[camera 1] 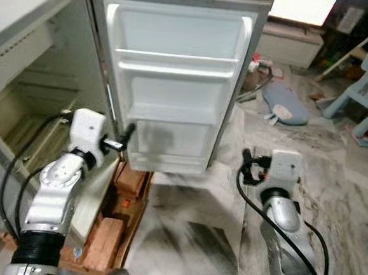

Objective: Restocking fridge

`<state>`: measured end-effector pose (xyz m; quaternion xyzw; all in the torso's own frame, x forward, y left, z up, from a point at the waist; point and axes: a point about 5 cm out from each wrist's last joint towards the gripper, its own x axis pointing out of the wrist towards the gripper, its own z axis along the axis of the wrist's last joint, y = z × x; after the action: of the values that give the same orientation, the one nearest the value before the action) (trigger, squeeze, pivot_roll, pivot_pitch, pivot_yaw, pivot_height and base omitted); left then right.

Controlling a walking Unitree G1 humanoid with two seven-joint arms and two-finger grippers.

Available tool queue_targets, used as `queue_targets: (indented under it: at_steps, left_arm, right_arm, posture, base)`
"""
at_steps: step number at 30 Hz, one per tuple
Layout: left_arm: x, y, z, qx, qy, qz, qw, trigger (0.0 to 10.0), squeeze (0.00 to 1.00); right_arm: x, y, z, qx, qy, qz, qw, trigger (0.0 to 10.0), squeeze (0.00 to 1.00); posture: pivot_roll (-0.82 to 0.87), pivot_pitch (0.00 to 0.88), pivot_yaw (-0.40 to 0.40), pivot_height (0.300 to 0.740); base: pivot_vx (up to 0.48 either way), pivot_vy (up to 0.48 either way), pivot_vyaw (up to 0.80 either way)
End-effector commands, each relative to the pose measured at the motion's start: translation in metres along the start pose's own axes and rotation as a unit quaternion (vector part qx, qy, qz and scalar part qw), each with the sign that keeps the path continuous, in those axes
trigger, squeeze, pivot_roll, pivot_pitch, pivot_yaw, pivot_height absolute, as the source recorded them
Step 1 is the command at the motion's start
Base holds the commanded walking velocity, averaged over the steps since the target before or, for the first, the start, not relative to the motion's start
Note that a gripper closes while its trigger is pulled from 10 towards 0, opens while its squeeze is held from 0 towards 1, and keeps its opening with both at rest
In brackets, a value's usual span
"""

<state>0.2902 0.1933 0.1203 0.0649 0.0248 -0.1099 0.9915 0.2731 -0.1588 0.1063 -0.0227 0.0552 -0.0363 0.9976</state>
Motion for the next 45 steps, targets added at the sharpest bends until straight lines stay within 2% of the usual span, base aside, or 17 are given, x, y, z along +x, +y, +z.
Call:
queue_targets:
  at_steps: [1, 6, 9, 15, 17, 20, 23, 24, 25, 27, 32, 34, 38, 44, 45]
  left_arm:
    - [-0.001, -0.007, 0.006, -0.003, -0.003, -0.007, 1.000, 10.0, 0.00]
    - [-0.010, -0.004, 0.001, -0.002, 0.016, 0.003, 1.000, 10.0, 0.00]
    - [-0.019, -0.005, -0.009, -0.034, 0.037, 0.022, 0.999, 10.0, 0.00]
    - [-0.031, -0.017, -0.026, -0.043, 0.054, 0.000, 0.998, 10.0, 0.00]
    - [-0.026, -0.014, -0.018, -0.026, 0.025, 0.013, 0.999, 10.0, 0.00]
    - [-0.017, -0.008, -0.008, -0.017, 0.002, 0.035, 0.999, 10.0, 0.00]
    - [-0.012, -0.004, -0.009, -0.020, 0.004, 0.052, 0.998, 10.0, 0.00]
    - [-0.011, -0.005, -0.013, -0.014, 0.013, 0.053, 0.998, 10.0, 0.00]
    - [-0.012, -0.010, -0.018, -0.003, 0.021, 0.046, 0.999, 10.0, 0.00]
    - [-0.013, -0.015, -0.021, 0.015, 0.020, 0.040, 0.999, 10.0, 0.00]
    - [-0.016, -0.015, -0.035, -0.015, 0.029, 0.074, 0.997, 10.0, 0.00]
    - [-0.014, -0.015, -0.038, 0.001, 0.023, 0.081, 0.996, 10.0, 0.00]
    - [-0.010, -0.016, -0.033, 0.002, 0.013, 0.065, 0.998, 10.0, 0.00]
    - [0.006, -0.009, -0.022, 0.006, -0.008, 0.049, 0.999, 10.0, 0.00]
    - [0.010, -0.007, -0.022, 0.010, -0.010, 0.050, 0.999, 10.0, 0.00]
  right_arm:
    - [0.003, -0.008, 0.002, -0.004, -0.004, -0.013, 1.000, 10.0, 0.00]
    - [0.009, -0.008, 0.005, -0.004, -0.010, -0.014, 1.000, 10.0, 0.00]
    - [0.008, -0.009, 0.005, -0.003, -0.012, -0.016, 1.000, 10.0, 0.00]
    - [0.002, -0.013, -0.003, 0.004, -0.003, -0.023, 1.000, 10.0, 0.00]
    - [0.000, -0.007, -0.007, 0.015, 0.006, 0.002, 1.000, 10.0, 0.00]
    - [0.003, 0.001, -0.003, -0.005, -0.008, 0.030, 0.999, 10.0, 0.00]
    - [0.005, 0.006, 0.004, -0.007, -0.022, 0.039, 0.999, 10.0, 0.00]
    - [0.007, 0.004, 0.006, -0.035, -0.028, 0.023, 0.999, 10.0, 0.00]
    - [0.008, 0.003, 0.006, -0.037, -0.026, 0.013, 0.999, 10.0, 0.00]
    - [0.008, 0.003, 0.003, -0.017, -0.014, 0.018, 1.000, 10.0, 0.00]
    - [0.004, -0.003, -0.010, 0.013, 0.003, 0.005, 1.000, 10.0, 0.00]
    - [0.003, 0.001, -0.014, 0.021, 0.005, 0.010, 1.000, 10.0, 0.00]
    - [0.005, 0.008, -0.002, 0.007, -0.026, 0.024, 0.999, 10.0, 0.00]
    - [0.025, 0.012, 0.012, -0.025, -0.048, 0.003, 0.999, 10.0, 0.00]
    - [0.026, 0.014, 0.017, 0.015, -0.062, 0.016, 0.998, 10.0, 0.00]
  posture:
    - [0.17, 0.021, -0.047, 0.740]
    - [0.16, 0.027, -0.043, 0.740]
    - [0.14, 0.027, -0.037, 0.740]
    - [0.11, 0.000, -0.047, 0.740]
    - [0.10, 0.000, -0.036, 0.740]
    - [0.09, 0.000, -0.029, 0.740]
    - [0.09, 0.000, -0.031, 0.740]
    - [0.09, 0.000, -0.029, 0.740]
    - [0.09, 0.000, -0.028, 0.740]
    - [0.09, 0.000, -0.029, 0.740]
    - [0.09, 0.000, -0.043, 0.740]
    - [0.09, 0.000, -0.034, 0.740]
    - [0.08, 0.000, -0.035, 0.740]
    - [0.06, 0.000, -0.025, 0.740]
    - [0.04, 0.000, -0.020, 0.740]
  base:
    - [0.000, -0.480, 0.00]
    - [0.000, -0.480, 0.00]
    - [0.000, -0.480, 0.00]
    - [0.000, -0.480, 0.00]
    - [0.000, -0.480, 0.00]
    - [0.000, -0.480, 0.00]
    - [0.000, -0.480, 0.00]
    - [0.000, -0.480, 0.00]
    - [0.000, -0.480, 0.00]
    - [0.000, -0.480, 0.00]
    - [0.000, -0.480, 0.00]
    - [0.000, -0.480, 0.00]
    - [0.000, -0.459, 0.00]
    - [0.429, -0.051, 0.00]
    - [0.454, 0.000, 0.00]
